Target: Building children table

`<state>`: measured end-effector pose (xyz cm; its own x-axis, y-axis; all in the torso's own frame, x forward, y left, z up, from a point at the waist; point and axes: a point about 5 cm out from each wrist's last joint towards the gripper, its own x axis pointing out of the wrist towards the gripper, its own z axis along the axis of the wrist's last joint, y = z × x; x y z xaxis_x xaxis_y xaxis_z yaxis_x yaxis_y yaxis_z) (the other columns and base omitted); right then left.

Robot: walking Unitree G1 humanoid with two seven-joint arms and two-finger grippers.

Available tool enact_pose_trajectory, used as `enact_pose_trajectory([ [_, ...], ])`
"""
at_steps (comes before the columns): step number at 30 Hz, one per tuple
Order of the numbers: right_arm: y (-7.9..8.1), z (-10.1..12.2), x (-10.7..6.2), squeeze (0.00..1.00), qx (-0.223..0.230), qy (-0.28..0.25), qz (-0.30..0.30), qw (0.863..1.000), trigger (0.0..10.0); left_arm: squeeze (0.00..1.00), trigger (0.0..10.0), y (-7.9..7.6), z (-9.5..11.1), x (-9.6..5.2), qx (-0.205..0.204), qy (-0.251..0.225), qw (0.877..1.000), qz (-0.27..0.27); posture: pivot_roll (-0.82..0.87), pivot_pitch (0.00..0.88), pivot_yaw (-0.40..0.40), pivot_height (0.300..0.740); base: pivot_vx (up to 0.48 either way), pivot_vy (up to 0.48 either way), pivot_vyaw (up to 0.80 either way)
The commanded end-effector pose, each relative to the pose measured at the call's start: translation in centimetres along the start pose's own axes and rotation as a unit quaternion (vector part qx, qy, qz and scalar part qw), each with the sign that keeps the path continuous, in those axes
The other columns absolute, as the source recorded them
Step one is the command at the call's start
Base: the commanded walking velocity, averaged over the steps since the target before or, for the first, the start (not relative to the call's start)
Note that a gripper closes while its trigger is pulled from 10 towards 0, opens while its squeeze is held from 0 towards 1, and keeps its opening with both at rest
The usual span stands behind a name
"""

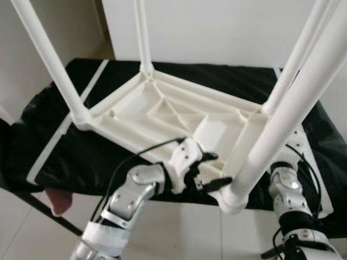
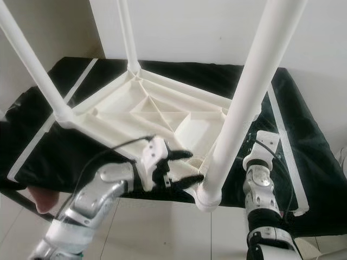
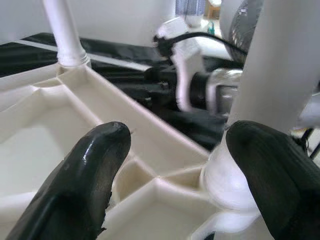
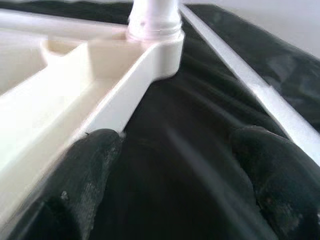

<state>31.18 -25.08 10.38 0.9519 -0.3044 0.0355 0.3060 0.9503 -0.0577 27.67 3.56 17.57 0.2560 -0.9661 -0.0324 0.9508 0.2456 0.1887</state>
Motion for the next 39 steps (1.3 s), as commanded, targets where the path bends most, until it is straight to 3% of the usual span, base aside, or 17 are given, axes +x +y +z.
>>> enact_pose_trajectory([
  [1,-0.6,-0.1,-0.5,0.0,-0.009,-0.003,0.004,1.0,10.0,0.0,10.0,1.4,-0.9,-1.4,0.0,0.022,0.999,0.049,-0.02,0.048,0.015,0.74,0.0,0.0,0.0],
  [4,-2.5,-0.2,-2.1,0.0,-0.022,-0.012,-0.002,1.0,10.0,0.0,10.0,2.2,-2.0,-3.3,0.013,0.069,0.997,0.033,-0.03,0.052,0.021,0.74,0.0,0.0,0.0],
  [6,-2.7,-0.2,-2.4,0.0,-0.023,-0.014,-0.001,1.0,10.0,0.0,10.0,2.3,-2.2,-3.6,0.014,0.078,0.996,0.028,-0.03,0.052,0.021,0.74,0.0,0.0,0.0],
  [8,-3.7,-0.4,-3.3,0.0,-0.012,-0.024,0.001,1.0,10.0,0.0,10.0,2.0,-3.9,-4.4,0.024,0.138,0.99,-0.021,-0.04,0.052,0.033,0.74,0.0,0.0,0.0],
  [11,-4.0,-0.4,-3.5,0.0,-0.015,-0.025,0.002,1.0,10.0,0.0,10.0,1.9,-4.4,-4.6,0.025,0.158,0.986,-0.038,-0.04,0.05,0.035,0.74,0.0,0.0,0.0],
  [19,-4.8,-0.1,-3.7,0.0,-0.023,-0.026,-0.009,0.999,10.0,0.0,10.0,2.1,-5.8,-4.2,0.044,0.197,0.977,-0.07,-0.05,0.039,0.039,0.74,0.0,0.0,0.0],
  [24,-4.9,0.5,-3.8,0.0,-0.025,-0.029,0.0,0.999,10.0,0.0,10.0,3.5,-6.0,-2.9,0.073,0.206,0.974,-0.065,-0.07,0.023,0.038,0.74,0.0,0.0,0.0],
  [30,-4.8,0.7,-3.7,0.0,-0.024,-0.031,0.004,0.999,10.0,0.0,10.0,4.8,-5.4,-2.2,0.079,0.198,0.976,-0.051,-0.07,0.013,0.043,0.74,0.0,0.0,0.0],
  [38,-4.5,0.8,-3.6,0.0,-0.023,-0.033,0.009,0.999,10.0,0.0,10.0,5.7,-5.5,-1.9,0.059,0.212,0.975,-0.043,-0.07,0.006,0.05,0.74,0.0,0.0,0.0],
  [39,-4.5,0.8,-3.6,0.0,-0.022,-0.033,0.008,0.999,10.0,0.0,10.0,6.0,-5.9,-1.9,0.053,0.234,0.97,-0.042,-0.07,0.006,0.054,0.74,0.0,0.0,0.0],
])
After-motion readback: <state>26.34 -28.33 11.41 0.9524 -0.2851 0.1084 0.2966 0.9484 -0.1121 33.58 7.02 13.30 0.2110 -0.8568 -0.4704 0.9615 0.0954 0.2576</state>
